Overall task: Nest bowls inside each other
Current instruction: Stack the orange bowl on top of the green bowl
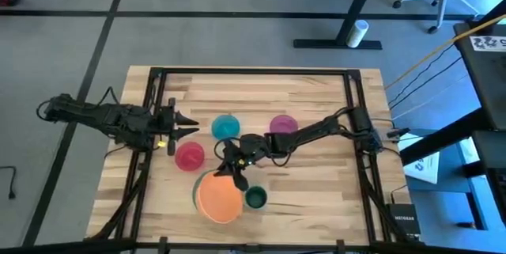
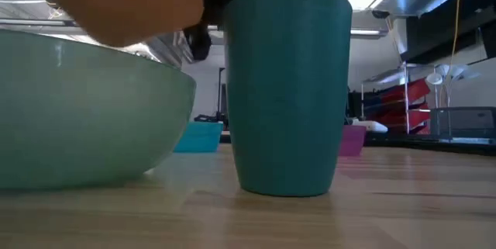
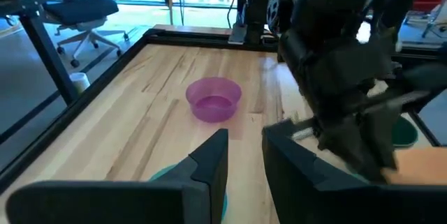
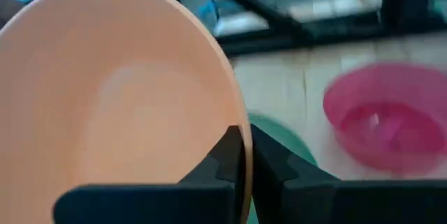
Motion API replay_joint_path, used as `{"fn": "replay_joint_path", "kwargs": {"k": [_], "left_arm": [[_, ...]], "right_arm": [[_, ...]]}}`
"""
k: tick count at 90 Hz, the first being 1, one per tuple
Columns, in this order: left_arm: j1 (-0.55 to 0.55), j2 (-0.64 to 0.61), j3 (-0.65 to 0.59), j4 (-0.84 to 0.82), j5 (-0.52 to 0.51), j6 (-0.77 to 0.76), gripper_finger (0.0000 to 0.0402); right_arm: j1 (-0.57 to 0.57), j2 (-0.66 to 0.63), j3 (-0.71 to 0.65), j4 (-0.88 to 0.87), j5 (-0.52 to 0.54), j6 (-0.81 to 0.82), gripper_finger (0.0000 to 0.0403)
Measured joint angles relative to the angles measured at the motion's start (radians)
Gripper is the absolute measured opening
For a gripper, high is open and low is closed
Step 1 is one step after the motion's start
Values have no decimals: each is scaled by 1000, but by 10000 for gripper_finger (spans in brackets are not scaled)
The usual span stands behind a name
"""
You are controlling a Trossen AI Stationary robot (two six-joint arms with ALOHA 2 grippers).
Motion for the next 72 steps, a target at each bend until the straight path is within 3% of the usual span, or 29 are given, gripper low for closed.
{"fn": "replay_joint_path", "kwargs": {"k": [72], "left_arm": [[2,40,0,21,0,27,72]], "right_arm": [[-33,15,6,-234,103,-8,0]]}}
